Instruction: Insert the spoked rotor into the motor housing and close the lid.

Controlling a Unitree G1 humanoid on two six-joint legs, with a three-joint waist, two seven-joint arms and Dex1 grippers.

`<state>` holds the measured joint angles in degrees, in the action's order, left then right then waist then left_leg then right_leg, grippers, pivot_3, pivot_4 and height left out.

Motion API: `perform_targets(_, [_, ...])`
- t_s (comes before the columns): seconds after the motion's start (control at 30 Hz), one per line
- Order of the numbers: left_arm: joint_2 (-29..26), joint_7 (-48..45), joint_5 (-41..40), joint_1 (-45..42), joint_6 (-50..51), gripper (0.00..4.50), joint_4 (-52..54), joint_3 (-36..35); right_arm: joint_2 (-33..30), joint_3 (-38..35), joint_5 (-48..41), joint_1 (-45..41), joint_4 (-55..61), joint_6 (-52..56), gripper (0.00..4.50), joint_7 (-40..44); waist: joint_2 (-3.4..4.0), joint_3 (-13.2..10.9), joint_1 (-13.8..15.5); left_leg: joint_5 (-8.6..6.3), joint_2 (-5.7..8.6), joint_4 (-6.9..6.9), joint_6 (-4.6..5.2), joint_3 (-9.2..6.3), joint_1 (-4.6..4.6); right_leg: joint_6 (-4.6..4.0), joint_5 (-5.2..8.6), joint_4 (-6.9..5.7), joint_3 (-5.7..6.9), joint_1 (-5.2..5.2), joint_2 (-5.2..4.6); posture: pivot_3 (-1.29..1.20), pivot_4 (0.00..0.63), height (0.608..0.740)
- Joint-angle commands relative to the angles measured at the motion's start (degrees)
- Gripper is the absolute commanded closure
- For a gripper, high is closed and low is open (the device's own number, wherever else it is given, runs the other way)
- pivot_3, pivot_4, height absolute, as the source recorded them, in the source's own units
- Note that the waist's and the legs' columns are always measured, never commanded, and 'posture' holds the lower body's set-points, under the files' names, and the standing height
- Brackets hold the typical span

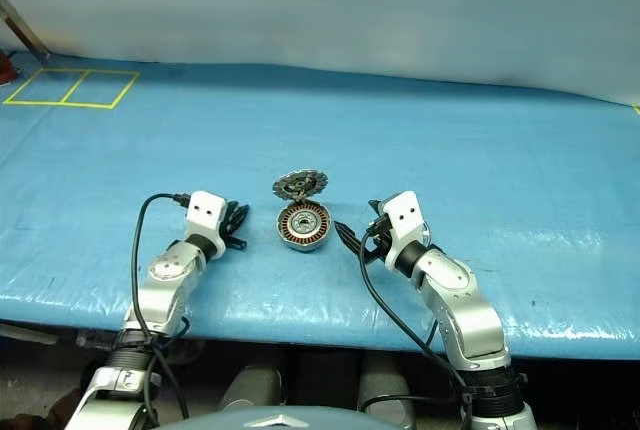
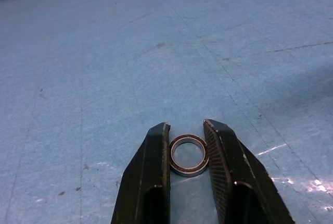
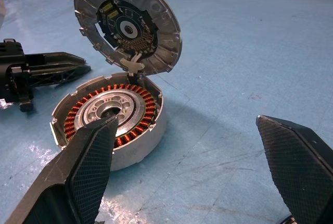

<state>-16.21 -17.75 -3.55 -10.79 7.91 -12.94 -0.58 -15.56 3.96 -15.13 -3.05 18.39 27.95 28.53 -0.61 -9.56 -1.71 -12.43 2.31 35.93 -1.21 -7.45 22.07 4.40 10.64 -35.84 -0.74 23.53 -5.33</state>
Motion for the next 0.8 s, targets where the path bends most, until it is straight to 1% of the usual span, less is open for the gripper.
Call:
perform_targets(0.03, [-1.39,-3.72,-1.89,2.03,-2.18,3.82,1.23,-1.0,-0.8,-0.39,-0.93,0.18,0.83,-1.65,0.0,1.14,0.0,0.0,0.02,0.0,0.0,-0.01,0.0,0.0,0.01,0.0,0.0,0.0,0.0,0.0,0.0,0.0,0.15,0.74])
perform_targets(0.1, [-2.33,-6.16,-2.79,2.42,-2.97,3.82,2.85,-0.82,-1.34,-0.26,-1.35,0.46,0.82,-1.56,0.0,2.05,-0.02,-0.01,0.06,0.0,0.0,-0.02,0.0,0.01,0.03,-0.02,0.01,0.01,0.0,0.04,-0.01,0.0,0.15,0.74])
perform_targets(0.3, [-7.2,-18.03,-8.23,3.69,-2.87,3.82,11.28,-0.34,-3.91,0.85,-1.9,2.18,1.02,-2.44,0.0,5.96,-0.03,-0.06,0.31,0.0,0.02,0.03,0.0,-0.04,0.43,-0.01,0.0,0.03,0.03,0.36,-0.01,0.0,0.15,0.74])
perform_targets(0.47, [-9.81,-29.13,-13.62,2.39,-4.04,3.82,14.75,0.96,-6.86,3.7,-1.49,3.47,1.29,-3.03,0.0,10.05,-0.03,-0.06,0.41,0.0,0.02,0.03,0.0,-0.04,0.45,-0.02,0.01,0.06,0.04,0.35,-0.02,0.0,0.15,0.74])
perform_targets(0.53, [-10.83,-33.63,-15.52,1.04,-1.91,3.82,15.95,2.63,-7.18,4.44,-1.38,3.68,1.15,-3.31,0.0,10.5,-0.07,-0.09,0.43,0.0,0.02,0.03,0.0,-0.04,0.45,-0.02,0.01,0.08,0.04,0.35,-0.02,0.0,0.15,0.74])
perform_targets(0.7, [-11.54,-39.1,-17.78,-2.13,1.83,3.82,15.54,5.17,-7.0,5.11,-0.14,3.72,0.48,-4.51,0.0,9.55,-0.1,-0.11,0.31,0.0,0.01,0.05,0.0,-0.03,0.43,-0.02,0.01,0.07,0.03,0.33,-0.02,0.0,0.15,0.74])
perform_targets(0.8, [-11.09,-40.7,-16.61,-4.85,2.71,3.82,12.6,6.99,-6.71,5.28,0.35,3.84,0.34,-5.09,0.0,8.99,-0.1,-0.11,0.38,0.0,0.02,0.05,0.0,-0.05,0.45,-0.02,0.01,0.07,0.05,0.34,-0.01,0.0,0.15,0.74])
